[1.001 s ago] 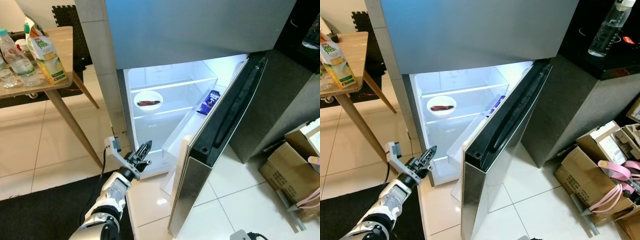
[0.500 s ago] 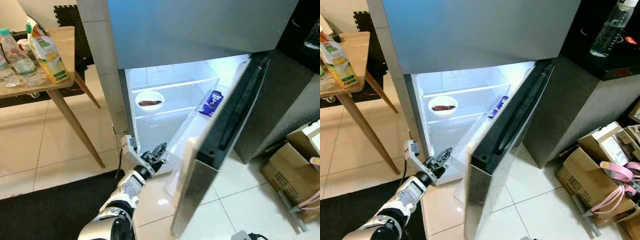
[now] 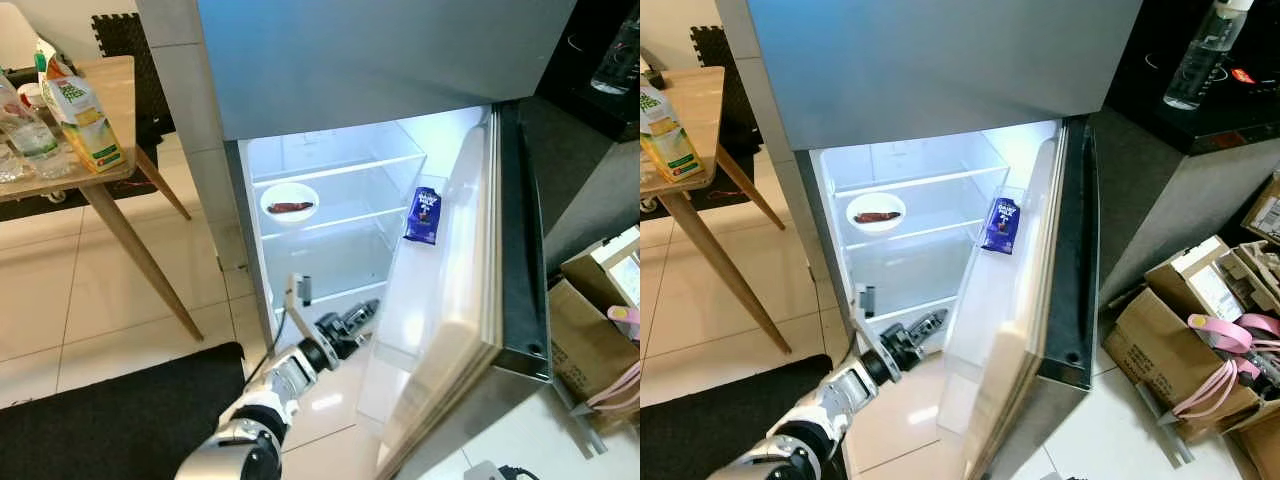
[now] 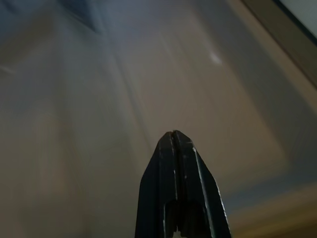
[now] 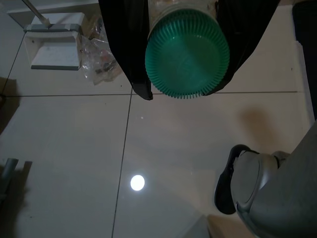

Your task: Restocking fridge

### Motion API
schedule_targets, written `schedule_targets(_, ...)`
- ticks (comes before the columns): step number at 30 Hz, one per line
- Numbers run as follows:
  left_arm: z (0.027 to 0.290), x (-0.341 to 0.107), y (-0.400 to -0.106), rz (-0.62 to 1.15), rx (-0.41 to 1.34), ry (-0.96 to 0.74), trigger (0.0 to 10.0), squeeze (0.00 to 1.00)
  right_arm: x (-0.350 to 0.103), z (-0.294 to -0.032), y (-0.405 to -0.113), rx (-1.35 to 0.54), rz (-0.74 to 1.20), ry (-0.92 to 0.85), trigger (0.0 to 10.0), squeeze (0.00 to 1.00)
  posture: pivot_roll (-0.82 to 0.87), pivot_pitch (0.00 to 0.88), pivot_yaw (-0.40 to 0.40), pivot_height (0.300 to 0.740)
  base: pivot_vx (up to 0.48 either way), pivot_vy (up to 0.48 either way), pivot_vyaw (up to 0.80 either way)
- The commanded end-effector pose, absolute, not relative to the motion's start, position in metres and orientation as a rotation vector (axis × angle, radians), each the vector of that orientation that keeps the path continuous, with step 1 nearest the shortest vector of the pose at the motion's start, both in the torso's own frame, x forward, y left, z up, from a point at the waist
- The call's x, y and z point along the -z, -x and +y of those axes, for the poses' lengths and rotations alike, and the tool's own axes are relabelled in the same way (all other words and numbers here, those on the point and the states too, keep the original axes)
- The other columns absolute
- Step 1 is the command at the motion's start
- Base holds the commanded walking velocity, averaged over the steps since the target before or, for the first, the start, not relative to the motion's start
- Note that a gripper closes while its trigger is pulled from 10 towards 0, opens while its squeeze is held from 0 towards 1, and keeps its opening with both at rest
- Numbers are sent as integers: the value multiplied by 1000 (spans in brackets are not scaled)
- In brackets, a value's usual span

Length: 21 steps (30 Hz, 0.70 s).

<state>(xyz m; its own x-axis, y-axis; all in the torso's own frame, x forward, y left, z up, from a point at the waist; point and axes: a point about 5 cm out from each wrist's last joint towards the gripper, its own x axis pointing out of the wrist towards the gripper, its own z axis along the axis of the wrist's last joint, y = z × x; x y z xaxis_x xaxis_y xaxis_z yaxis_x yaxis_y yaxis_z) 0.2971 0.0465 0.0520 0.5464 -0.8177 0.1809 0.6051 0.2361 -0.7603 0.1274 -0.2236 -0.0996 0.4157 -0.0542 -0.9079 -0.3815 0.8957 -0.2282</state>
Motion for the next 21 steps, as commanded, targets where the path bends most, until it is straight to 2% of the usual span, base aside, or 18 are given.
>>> schedule_targets(1, 15, -57, -285, 291, 1113, 948, 10000, 0, 101, -227, -122, -211, 1155, 452, 10000, 0, -118, 64, -28, 740, 0, 0, 0)
schedule_targets(10, -3, -63, -276, 306, 1224, 998, 10000, 0, 101, -230, -121, -220, 1170, 481, 10000, 0, -118, 55, -27, 740, 0, 0, 0)
schedule_targets(18, 2, -65, -275, 283, 1225, 1003, 10000, 0, 101, -231, -120, -219, 1175, 484, 10000, 0, -118, 55, -27, 740, 0, 0, 0)
schedule_targets(21, 13, -73, -283, 203, 1182, 991, 10000, 0, 101, -231, -119, -217, 1179, 481, 10000, 0, -116, 59, -28, 740, 0, 0, 0)
